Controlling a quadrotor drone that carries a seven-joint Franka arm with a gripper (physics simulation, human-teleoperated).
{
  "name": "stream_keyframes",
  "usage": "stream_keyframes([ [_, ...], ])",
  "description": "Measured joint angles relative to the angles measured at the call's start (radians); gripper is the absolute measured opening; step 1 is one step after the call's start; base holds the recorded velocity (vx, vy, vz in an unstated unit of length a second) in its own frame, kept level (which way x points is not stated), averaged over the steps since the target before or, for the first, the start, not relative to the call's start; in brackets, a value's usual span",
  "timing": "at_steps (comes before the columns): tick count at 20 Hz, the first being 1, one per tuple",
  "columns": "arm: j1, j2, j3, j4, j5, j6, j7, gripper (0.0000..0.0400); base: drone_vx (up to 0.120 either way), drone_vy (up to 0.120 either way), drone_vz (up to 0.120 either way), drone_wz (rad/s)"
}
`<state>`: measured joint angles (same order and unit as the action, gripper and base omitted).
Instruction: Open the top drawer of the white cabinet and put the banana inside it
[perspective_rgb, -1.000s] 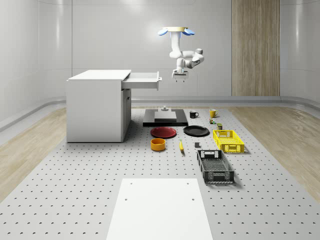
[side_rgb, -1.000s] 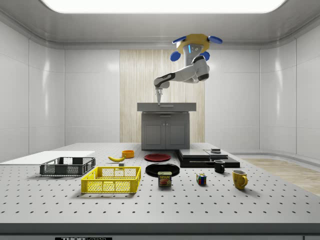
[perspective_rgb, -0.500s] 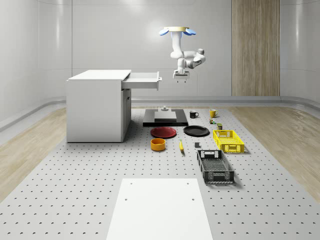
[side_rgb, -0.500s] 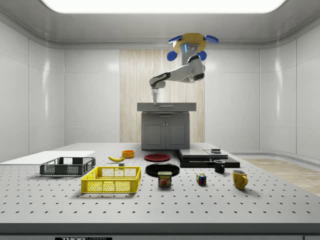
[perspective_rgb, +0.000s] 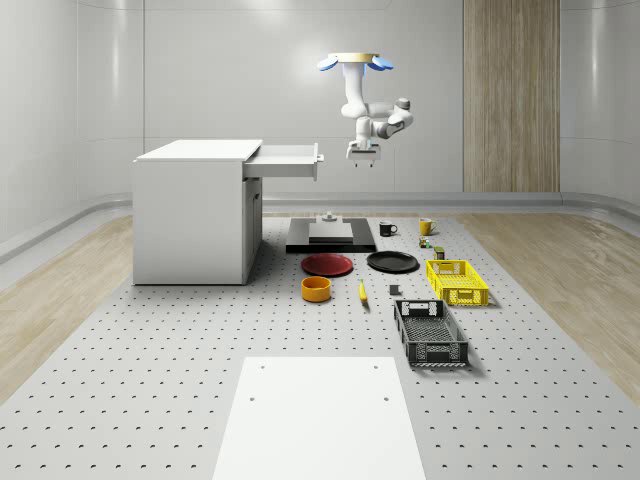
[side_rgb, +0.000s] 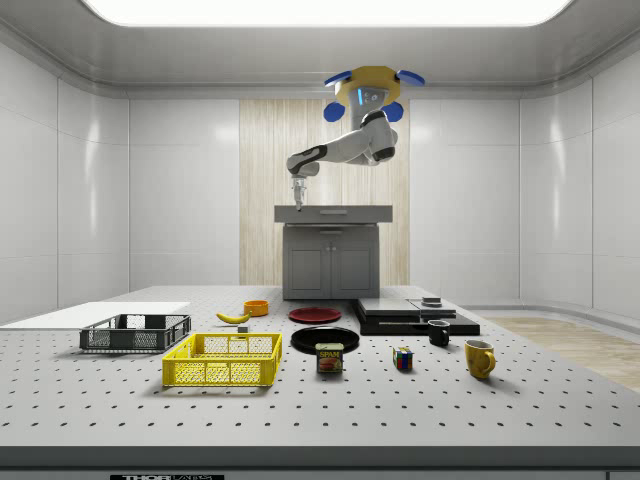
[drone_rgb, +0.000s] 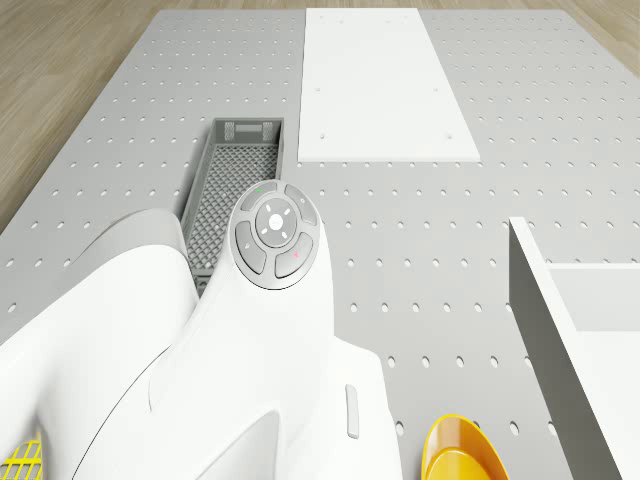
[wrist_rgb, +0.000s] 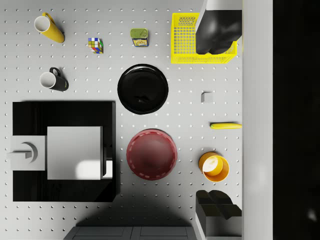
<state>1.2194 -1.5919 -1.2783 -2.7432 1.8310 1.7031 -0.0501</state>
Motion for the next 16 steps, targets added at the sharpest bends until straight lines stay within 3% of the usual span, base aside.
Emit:
stream_keyframes([
  [6, -0.001, 0.003, 0.0, 0.0, 0.001, -0.003, 0.0, 0.04, 0.12, 0.0, 0.0, 0.0],
  [10, -0.001, 0.004, 0.0, 0.0, 0.002, -0.004, 0.001, 0.04, 0.0, 0.0, 0.0, 0.0],
  [14, -0.002, 0.006, 0.0, 0.0, 0.002, -0.005, 0.001, 0.04, 0.0, 0.0, -0.11, 0.0],
  [16, -0.002, 0.006, 0.0, 0.0, 0.003, -0.006, 0.001, 0.04, 0.1, 0.0, -0.12, 0.0],
])
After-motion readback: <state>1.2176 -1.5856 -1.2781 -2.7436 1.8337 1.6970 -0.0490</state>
